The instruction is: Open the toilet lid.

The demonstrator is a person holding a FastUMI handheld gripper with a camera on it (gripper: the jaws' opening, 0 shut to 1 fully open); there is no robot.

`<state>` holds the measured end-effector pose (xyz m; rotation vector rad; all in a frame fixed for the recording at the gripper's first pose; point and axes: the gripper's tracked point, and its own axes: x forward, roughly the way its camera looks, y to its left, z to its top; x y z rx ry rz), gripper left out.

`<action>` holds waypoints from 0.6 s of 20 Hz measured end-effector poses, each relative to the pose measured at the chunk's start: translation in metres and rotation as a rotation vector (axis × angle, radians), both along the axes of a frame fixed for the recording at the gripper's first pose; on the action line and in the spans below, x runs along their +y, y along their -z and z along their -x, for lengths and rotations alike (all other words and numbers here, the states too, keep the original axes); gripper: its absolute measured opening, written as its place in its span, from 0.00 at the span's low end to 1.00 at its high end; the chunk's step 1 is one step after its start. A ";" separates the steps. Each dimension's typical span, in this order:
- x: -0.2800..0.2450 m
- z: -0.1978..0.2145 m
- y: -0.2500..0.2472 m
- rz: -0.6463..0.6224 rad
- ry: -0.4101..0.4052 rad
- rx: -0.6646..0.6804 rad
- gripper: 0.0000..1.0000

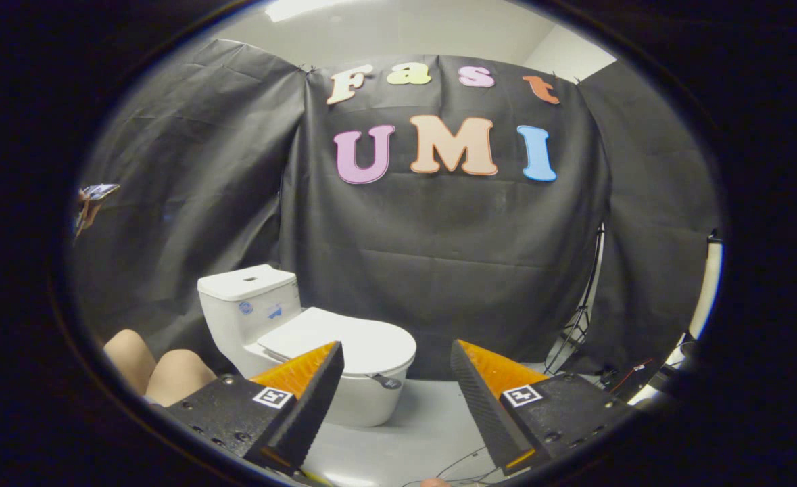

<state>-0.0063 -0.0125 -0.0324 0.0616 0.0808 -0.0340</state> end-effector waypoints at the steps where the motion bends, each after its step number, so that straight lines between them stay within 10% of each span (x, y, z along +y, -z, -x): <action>1: 0.000 0.000 0.000 -0.001 0.000 0.002 0.97; 12: 0.006 -0.046 0.004 -0.052 -0.034 0.048 0.97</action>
